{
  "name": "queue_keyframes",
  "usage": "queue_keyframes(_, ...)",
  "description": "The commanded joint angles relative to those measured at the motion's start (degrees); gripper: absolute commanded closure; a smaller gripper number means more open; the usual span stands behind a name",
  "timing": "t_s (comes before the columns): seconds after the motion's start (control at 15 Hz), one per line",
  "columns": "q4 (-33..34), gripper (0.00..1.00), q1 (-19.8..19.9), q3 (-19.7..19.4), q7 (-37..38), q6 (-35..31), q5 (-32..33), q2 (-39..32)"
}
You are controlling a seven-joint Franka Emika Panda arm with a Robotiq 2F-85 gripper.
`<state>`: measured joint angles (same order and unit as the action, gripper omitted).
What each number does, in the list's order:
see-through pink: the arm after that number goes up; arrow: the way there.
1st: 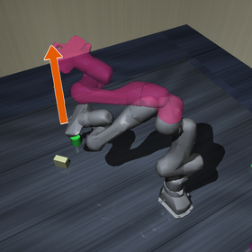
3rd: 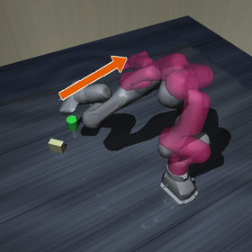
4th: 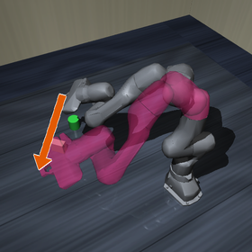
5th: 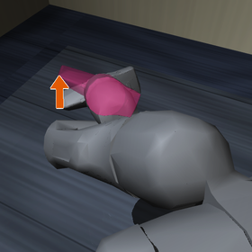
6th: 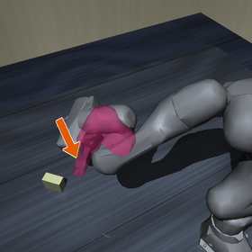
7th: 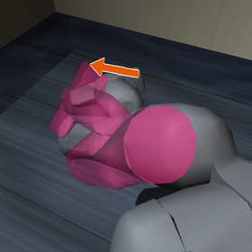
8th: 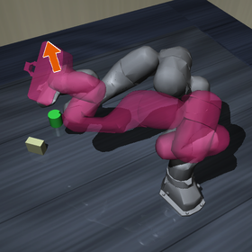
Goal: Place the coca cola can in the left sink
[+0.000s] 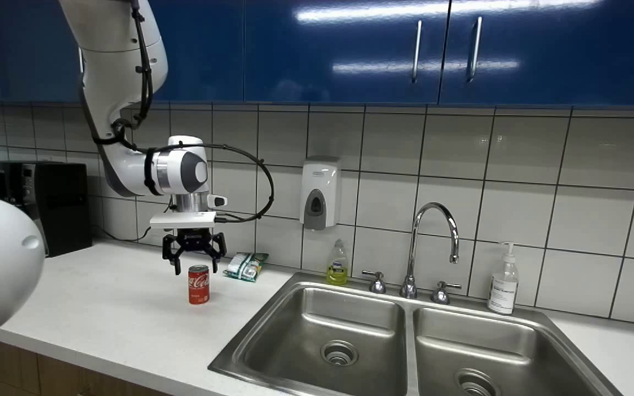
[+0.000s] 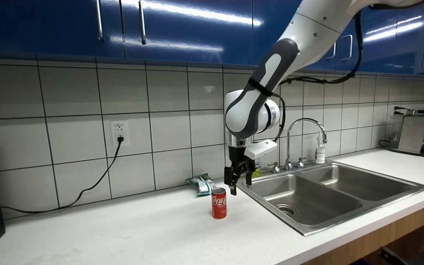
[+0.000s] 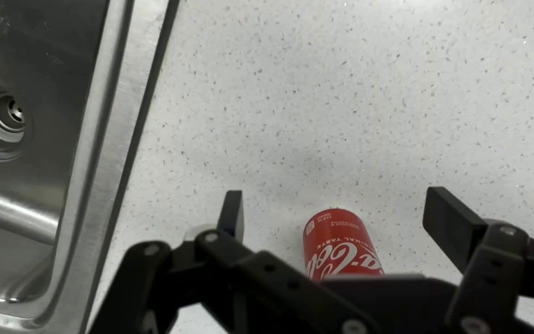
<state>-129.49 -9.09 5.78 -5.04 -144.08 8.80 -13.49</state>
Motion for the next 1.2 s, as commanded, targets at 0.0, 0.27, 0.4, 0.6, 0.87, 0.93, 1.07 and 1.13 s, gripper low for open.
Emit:
queue_keyframes(0.0, 5.2, 0.0, -0.61, 0.34, 1.04, 1.51, 1.3, -4.63)
queue_keyframes(0.27, 8.67, 0.0, -1.52, 0.67, 0.36, 1.69, 1.13, -8.21)
queue_keyframes(0.4, 10.31, 0.0, -1.98, 0.74, 0.29, 1.8, 1.08, -9.65)
queue_keyframes(0.6, 12.2, 0.0, -2.57, 0.39, 0.39, 1.71, 1.55, -11.14)
queue_keyframes(0.87, 14.31, 0.0, -2.7, 0.06, 0.34, 1.72, 1.82, -12.79)
queue_keyframes(0.93, 14.87, 0.0, -2.76, -0.05, 0.41, 1.71, 1.91, -13.27)
queue_keyframes(1.07, 15.96, 0.0, -2.78, -0.11, 0.37, 1.63, 1.88, -14.24)
queue_keyframes(1.13, 16.44, 0.0, -2.75, -0.08, 0.26, 1.65, 1.79, -14.65)
